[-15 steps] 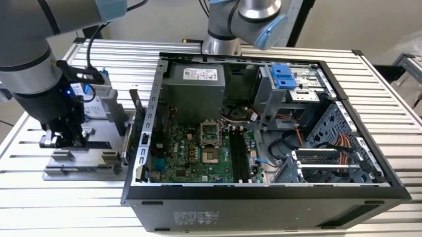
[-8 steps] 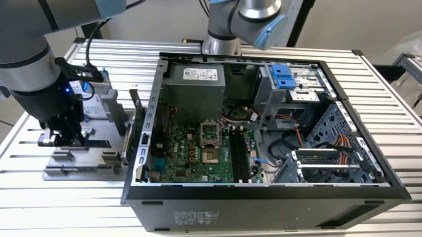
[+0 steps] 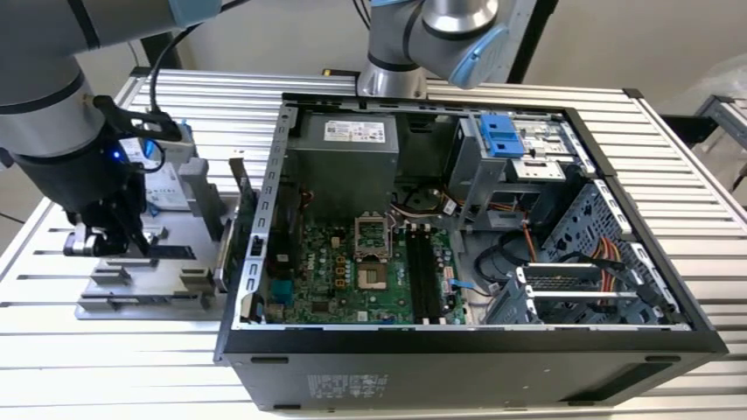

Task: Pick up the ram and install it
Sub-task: 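Pick up the ram and move it above insertion slot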

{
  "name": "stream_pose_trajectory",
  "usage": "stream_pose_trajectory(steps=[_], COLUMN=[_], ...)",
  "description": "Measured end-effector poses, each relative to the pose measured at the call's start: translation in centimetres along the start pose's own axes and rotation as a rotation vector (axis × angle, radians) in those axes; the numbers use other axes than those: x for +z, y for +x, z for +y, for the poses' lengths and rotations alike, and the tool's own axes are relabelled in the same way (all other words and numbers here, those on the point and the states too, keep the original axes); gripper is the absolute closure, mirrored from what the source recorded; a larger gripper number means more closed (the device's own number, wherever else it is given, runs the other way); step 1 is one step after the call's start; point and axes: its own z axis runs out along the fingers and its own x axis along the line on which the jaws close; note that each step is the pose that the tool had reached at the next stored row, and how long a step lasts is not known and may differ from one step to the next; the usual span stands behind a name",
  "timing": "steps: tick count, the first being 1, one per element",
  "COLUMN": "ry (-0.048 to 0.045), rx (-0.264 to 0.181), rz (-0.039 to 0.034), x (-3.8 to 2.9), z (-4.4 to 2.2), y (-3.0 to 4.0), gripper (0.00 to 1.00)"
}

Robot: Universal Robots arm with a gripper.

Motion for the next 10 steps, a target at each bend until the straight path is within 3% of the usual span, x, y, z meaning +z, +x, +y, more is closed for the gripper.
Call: stream_pose_trajectory(steps=[10], ry=[-0.0001], rx=[0.000], rz=[0.0000], x=[-0.92], z=[0.01], y=[0.00], gripper=[1.00])
